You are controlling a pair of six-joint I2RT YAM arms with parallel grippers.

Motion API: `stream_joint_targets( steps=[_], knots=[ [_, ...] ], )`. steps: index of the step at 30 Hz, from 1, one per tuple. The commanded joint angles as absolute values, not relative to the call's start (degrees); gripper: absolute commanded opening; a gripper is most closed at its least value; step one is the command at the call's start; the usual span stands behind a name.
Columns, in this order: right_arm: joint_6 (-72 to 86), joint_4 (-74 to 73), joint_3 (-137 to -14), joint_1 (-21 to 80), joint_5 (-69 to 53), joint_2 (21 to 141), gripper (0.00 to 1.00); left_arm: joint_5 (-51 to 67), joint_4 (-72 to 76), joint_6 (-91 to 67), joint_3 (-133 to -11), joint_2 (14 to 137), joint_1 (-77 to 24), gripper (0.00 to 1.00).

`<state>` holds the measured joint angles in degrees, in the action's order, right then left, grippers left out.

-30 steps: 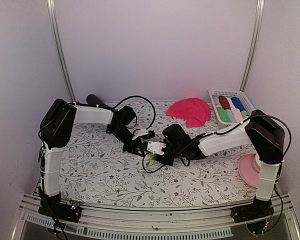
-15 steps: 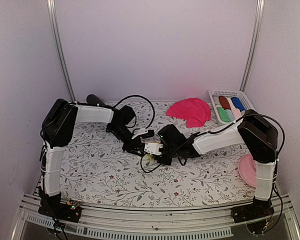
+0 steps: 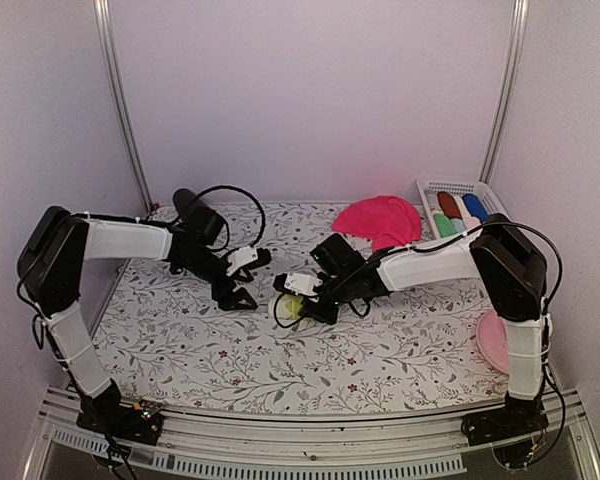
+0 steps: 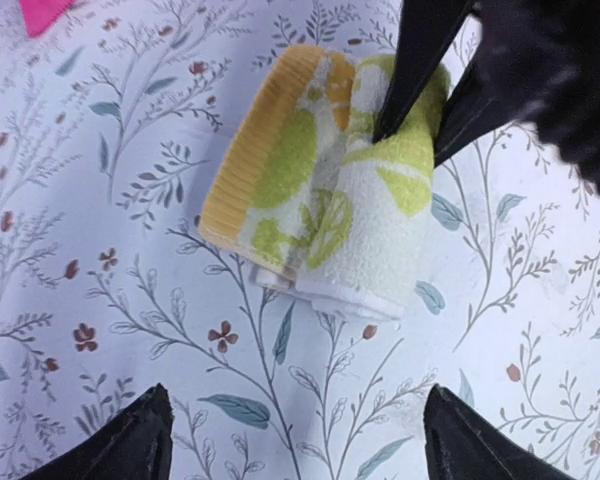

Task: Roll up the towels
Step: Roll the towel at the center of the board.

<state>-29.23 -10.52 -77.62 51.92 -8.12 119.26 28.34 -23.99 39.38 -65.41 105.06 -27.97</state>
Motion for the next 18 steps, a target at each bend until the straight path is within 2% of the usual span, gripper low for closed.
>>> stream_joint_targets(
  steps=[1,11,14,18],
  knots=[
    [-24.0,-21.2,-80.6,52.1,-17.4,123.7,0.20,24.9,-6.4,39.8,-55.6,97.2,-27.8,0.86],
    [-15.3,-32.8,-93.7,49.8,-28.2,131.0,0.20,22.3,11.5,50.0,-36.9,86.6,-31.8,0.72],
    [-14.1,-34.0,-95.2,49.5,-29.5,131.9,0.20,21.4,16.2,52.7,-32.0,83.4,-34.4,0.66],
    [-12.7,-35.3,-97.0,48.8,-31.6,133.1,0.20,19.9,20.4,54.2,-28.4,81.1,-37.1,0.62]
  ],
)
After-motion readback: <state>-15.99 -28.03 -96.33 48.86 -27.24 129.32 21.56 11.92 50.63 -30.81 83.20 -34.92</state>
